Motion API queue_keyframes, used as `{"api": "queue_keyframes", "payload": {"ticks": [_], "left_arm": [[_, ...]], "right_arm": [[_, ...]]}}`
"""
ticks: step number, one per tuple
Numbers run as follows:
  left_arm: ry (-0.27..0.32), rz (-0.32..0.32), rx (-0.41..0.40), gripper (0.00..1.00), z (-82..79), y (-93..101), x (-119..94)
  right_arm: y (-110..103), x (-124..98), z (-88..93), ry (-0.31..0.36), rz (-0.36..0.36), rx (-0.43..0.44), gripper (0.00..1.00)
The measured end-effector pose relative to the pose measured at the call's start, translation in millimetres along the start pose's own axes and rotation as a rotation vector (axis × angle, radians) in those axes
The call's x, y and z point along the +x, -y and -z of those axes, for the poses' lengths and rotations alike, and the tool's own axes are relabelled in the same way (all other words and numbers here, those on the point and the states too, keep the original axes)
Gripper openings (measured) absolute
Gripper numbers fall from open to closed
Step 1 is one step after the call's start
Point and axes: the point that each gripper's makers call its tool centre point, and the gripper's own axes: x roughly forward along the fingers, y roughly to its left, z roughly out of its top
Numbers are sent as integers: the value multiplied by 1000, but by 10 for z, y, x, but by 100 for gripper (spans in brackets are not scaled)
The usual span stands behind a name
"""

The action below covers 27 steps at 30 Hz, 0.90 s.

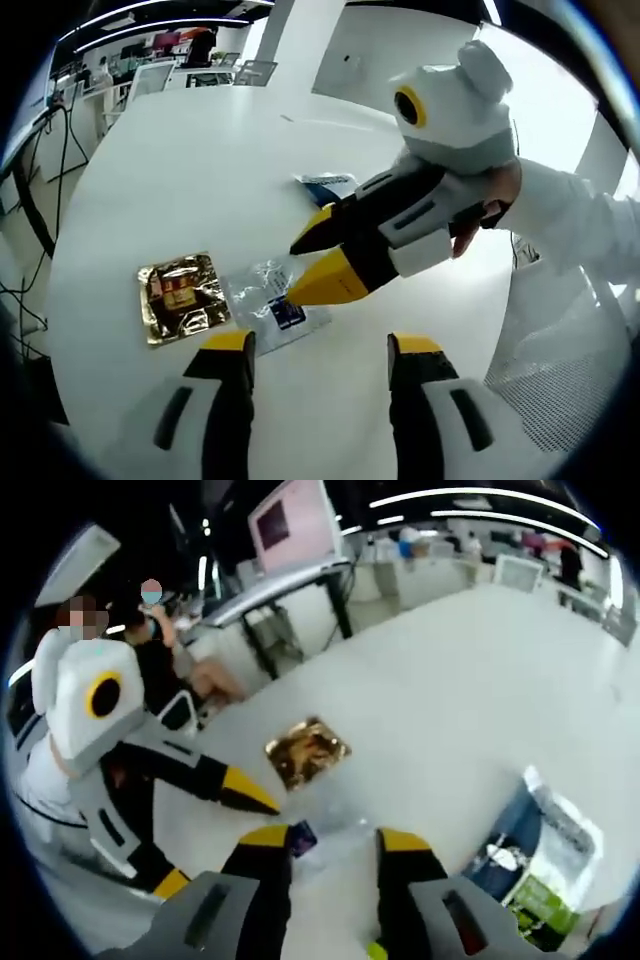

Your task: Arrange the skincare products in the storage area until every visible bottle or jar stands upright without overlapping.

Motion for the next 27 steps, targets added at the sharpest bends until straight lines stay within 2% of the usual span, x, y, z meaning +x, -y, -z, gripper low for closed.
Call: {"api": "queue_keyframes", "payload": {"ticks": [5, 10, 13, 17, 18, 20, 21, 24, 27], "left_arm": [[1, -2, 1, 48, 4, 4, 0], [0, -4, 2, 48, 7, 8, -2], [1, -5, 4, 48, 10, 12, -2], [0, -5, 6, 48, 12, 19, -3], [0, -4, 6, 48, 13, 21, -4], [4, -7, 4, 48, 10, 18, -4], [5, -6, 6, 49, 10, 20, -2], [5, -4, 10, 49, 7, 16, 0], [7, -3, 18, 50, 9, 18, 0]], "right_arm": [[22, -43, -17, 23, 5, 49, 24], [64, -104, -107, 93, -14, 171, 18], [56, -142, -144, 136, -47, 283, 15], [58, -139, -103, 141, -43, 317, 15], [50, -137, -108, 151, -47, 350, 15], [-14, -141, -125, 171, -96, 443, 7], [-22, -135, -136, 185, -98, 486, 5], [-3, -71, -47, 168, -43, 429, 7], [-66, -20, -14, 159, -63, 450, 6]]}}
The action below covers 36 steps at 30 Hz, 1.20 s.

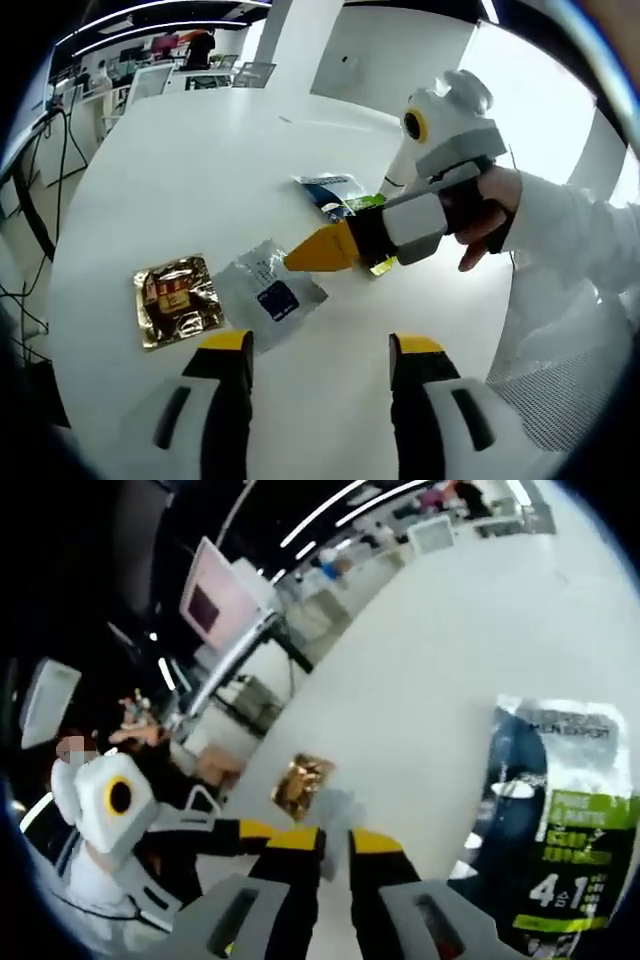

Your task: Arrange the skincare products in the storage area until every visible bottle or jar stands upright without overlapping.

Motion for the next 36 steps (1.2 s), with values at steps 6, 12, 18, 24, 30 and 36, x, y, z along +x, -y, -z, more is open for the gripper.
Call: {"api": "queue_keyframes", "payload": {"ticks": [6, 12, 18, 24, 30, 36], "left_arm": [[1, 0, 0, 50, 9, -3, -14], [1, -1, -2, 49, 7, 3, -20], [7, 3, 1, 49, -5, 11, -5], [-6, 24, -26, 52, 5, 49, -14], [20, 70, -74, 52, -30, 153, 3], [138, 157, -195, 51, -254, 333, -27]], "right_arm": [[36, 13, -37, 12, 7, 19, 0], [-14, -12, -57, 18, -17, 47, 0], [-63, -47, -103, 35, -10, 39, 0], [-62, -160, -243, 84, 7, 30, 0], [-30, -290, -309, 106, 26, 14, 0], [-55, -435, -375, 136, 27, 7, 0]]}}
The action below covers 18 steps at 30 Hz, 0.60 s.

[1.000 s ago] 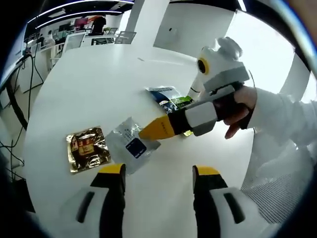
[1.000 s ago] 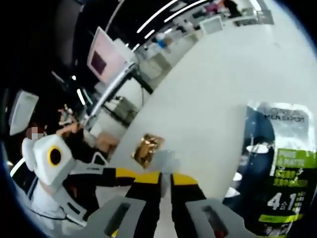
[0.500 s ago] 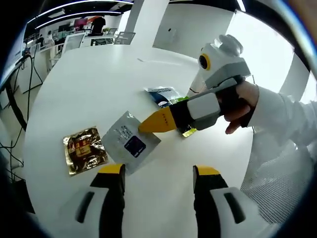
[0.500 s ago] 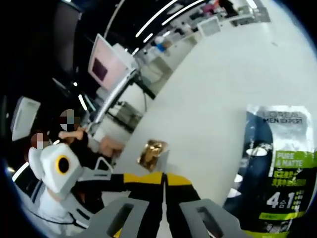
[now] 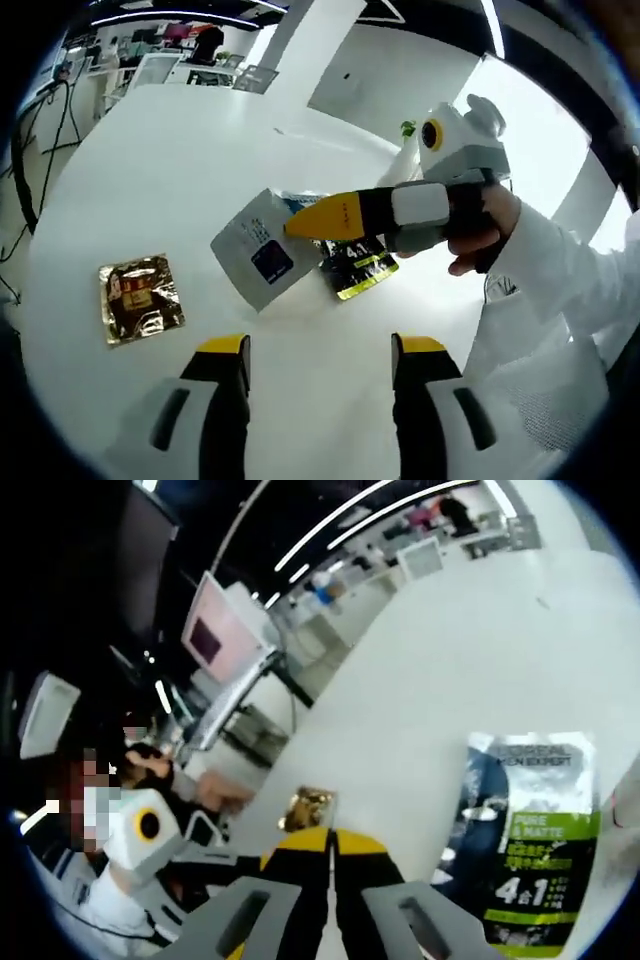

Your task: Arrange the skincare products in the storage area until every visible bottle or jar stands upright without overlapping.

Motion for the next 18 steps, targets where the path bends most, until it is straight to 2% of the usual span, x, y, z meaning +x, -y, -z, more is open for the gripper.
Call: {"api": "queue_keyframes", "payload": {"ticks": [2, 4, 5, 8, 10, 11, 13, 18], "left_arm": [[46, 19, -40, 51, -85, -4, -18], [65, 5, -41, 50, -129, -11, -35], [103, 14, -48, 50, -191, 22, -41], [160, 55, -116, 49, -289, 114, -33], [211, 95, -178, 48, -379, 192, -46], [255, 118, -238, 47, -450, 227, -63], [301, 170, -324, 46, -534, 301, -84], [367, 270, -439, 43, -709, 509, -75]], "right_arm": [[-15, -52, -49, 18, -4, 1, 0], [-34, -121, -112, 39, -7, -1, 0], [-43, -165, -151, 50, -7, -6, 0], [-67, -280, -249, 81, -10, -13, 0], [-91, -377, -325, 108, -11, -19, 0], [-98, -419, -355, 120, -10, -22, 0], [-124, -529, -421, 147, -13, -26, 0], [-154, -816, -528, 228, -9, -11, 0]]}}
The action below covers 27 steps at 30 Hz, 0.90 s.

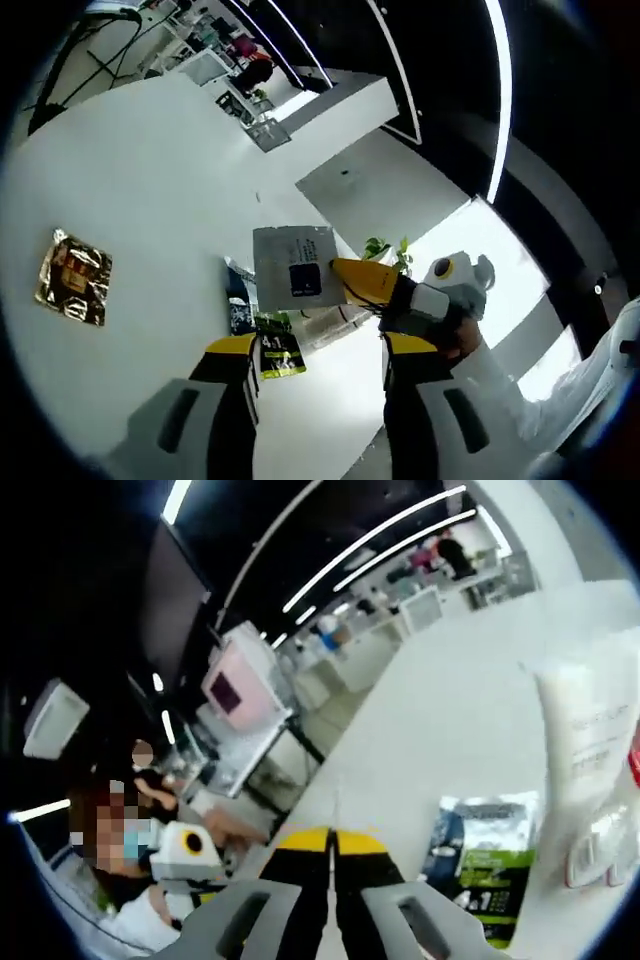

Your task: Arrange the skincare products in the storage area until every visible bottle or jar stands upright without overlapping.

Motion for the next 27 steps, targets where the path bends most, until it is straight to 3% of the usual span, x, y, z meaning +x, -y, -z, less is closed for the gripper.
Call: {"api": "queue_keyframes", "payload": {"ticks": [3, 6, 10, 15, 17, 23, 27], "left_arm": [[57, 48, -97, 40, -78, 151, 90], [88, 56, -121, 37, -125, 228, 149], [102, 127, -179, 34, -135, 453, 233], [122, 156, -227, 28, -113, 594, 283], [146, 194, -295, 28, -125, 692, 285], [149, 192, -283, 22, -66, 763, 310], [182, 179, -272, 14, -105, 764, 311]], "right_arm": [[-9, -165, -82, 38, 9, 2, 0], [-20, -284, -170, 79, 12, 12, 0], [-90, -436, -273, 132, 2, 29, 0], [-167, -538, -307, 170, 1, 26, 0], [-204, -604, -329, 212, -9, 66, 0], [-162, -730, -334, 265, -6, 129, 0], [-205, -796, -297, 284, -13, 160, 0]]}}
